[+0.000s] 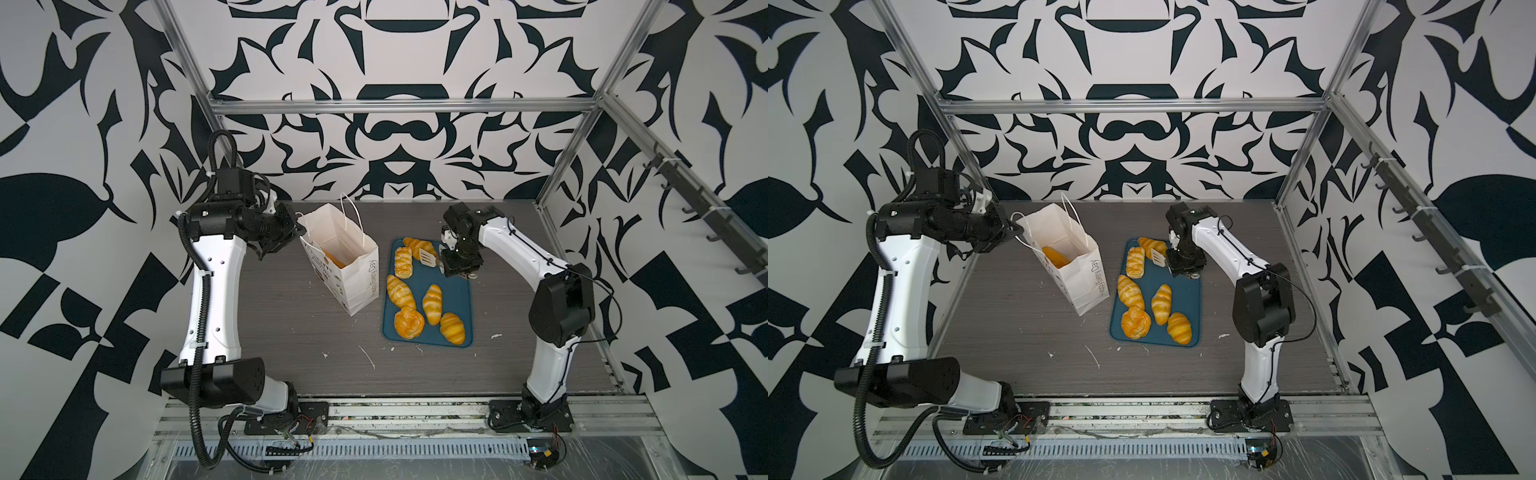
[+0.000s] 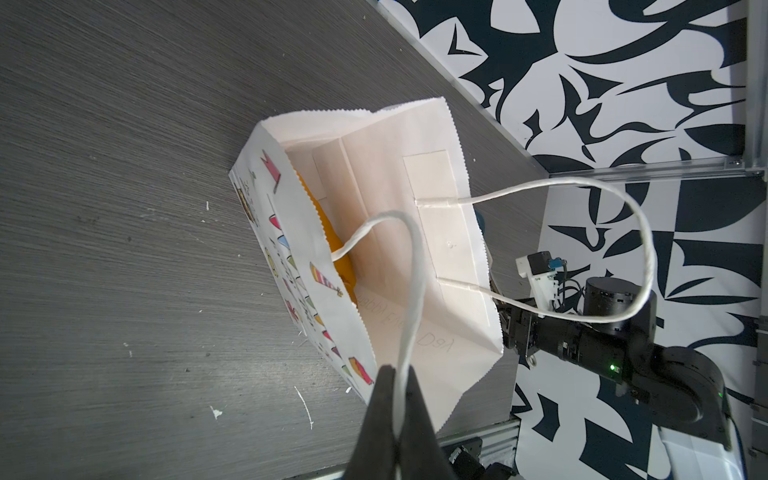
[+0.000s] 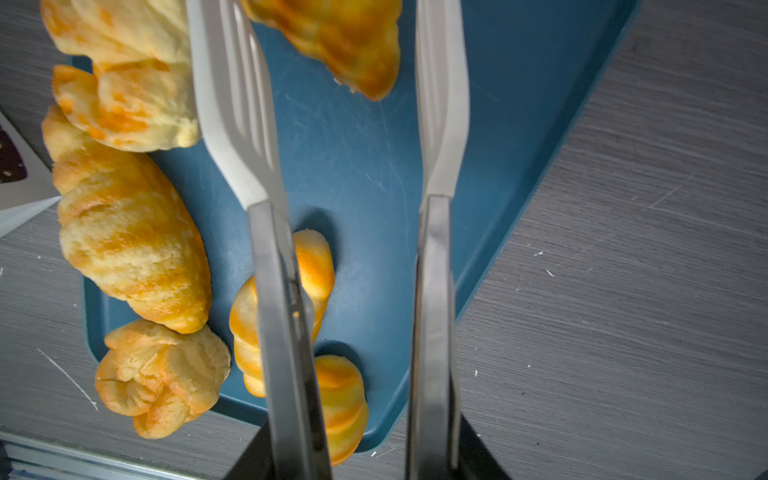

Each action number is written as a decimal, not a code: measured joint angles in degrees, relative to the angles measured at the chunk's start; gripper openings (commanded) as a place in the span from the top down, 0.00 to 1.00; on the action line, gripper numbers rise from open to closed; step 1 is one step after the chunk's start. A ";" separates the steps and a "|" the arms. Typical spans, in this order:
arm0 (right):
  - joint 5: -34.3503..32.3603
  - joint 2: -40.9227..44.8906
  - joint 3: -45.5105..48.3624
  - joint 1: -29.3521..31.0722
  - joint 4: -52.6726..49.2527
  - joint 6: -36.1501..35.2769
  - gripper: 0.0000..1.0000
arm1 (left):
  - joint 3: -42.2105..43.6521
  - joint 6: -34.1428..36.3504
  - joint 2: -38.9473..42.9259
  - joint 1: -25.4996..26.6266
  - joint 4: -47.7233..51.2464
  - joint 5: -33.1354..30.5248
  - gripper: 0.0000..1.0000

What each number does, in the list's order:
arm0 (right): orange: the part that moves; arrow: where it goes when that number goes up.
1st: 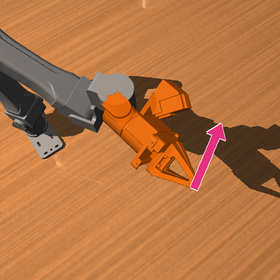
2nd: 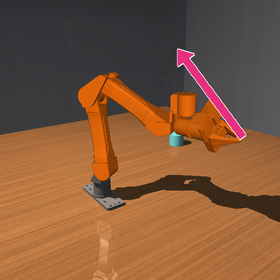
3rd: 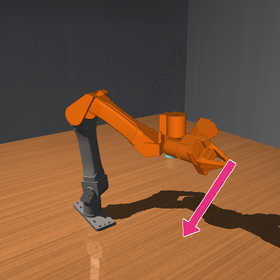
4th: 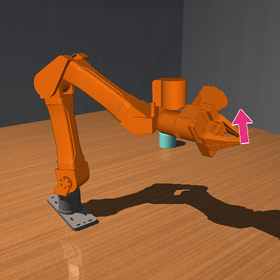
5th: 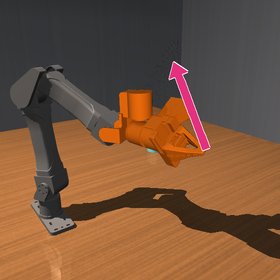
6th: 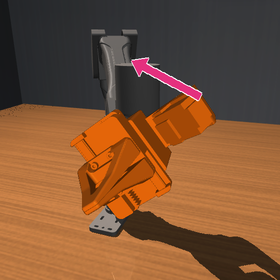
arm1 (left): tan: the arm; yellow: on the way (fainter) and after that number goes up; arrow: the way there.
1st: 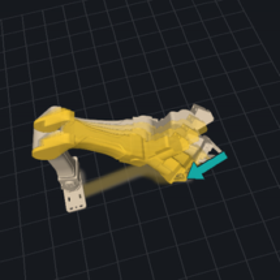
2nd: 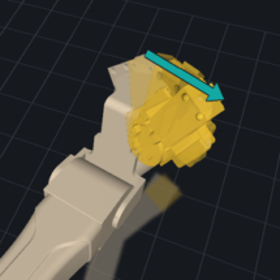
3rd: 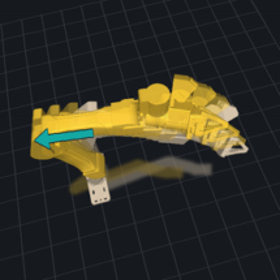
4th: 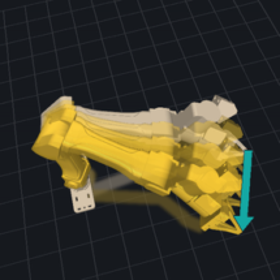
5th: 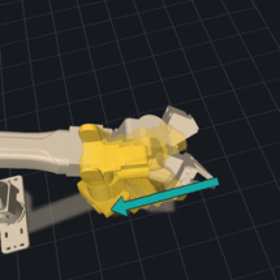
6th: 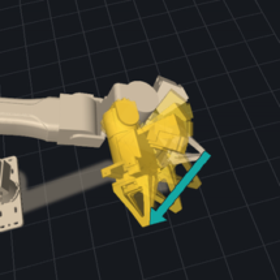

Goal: Place the fake bread into the paper bag
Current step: 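Move the tongs back over the remaining pastries on the tray with the right gripper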

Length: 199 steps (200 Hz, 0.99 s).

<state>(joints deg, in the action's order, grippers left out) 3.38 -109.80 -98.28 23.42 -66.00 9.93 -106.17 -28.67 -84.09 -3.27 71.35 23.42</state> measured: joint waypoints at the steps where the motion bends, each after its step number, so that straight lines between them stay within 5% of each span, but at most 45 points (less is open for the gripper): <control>1: -0.02 -0.02 0.00 0.02 0.02 0.00 0.51 | 0.00 0.00 0.00 0.00 0.00 0.00 1.00; 144: -2.10 -3.67 -3.06 0.20 -0.17 -1.38 0.51 | 0.00 -0.04 -0.63 -0.26 -0.02 0.46 1.00; 199: -2.01 -3.91 -3.04 0.20 -0.13 -1.79 0.66 | 0.00 -0.04 -0.61 -0.55 -0.31 0.46 1.00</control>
<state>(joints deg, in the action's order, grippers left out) 1.37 -113.71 -101.32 23.62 -66.13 8.14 -106.17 -28.71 -84.71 -3.81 71.05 23.88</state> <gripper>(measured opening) 0.371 0.052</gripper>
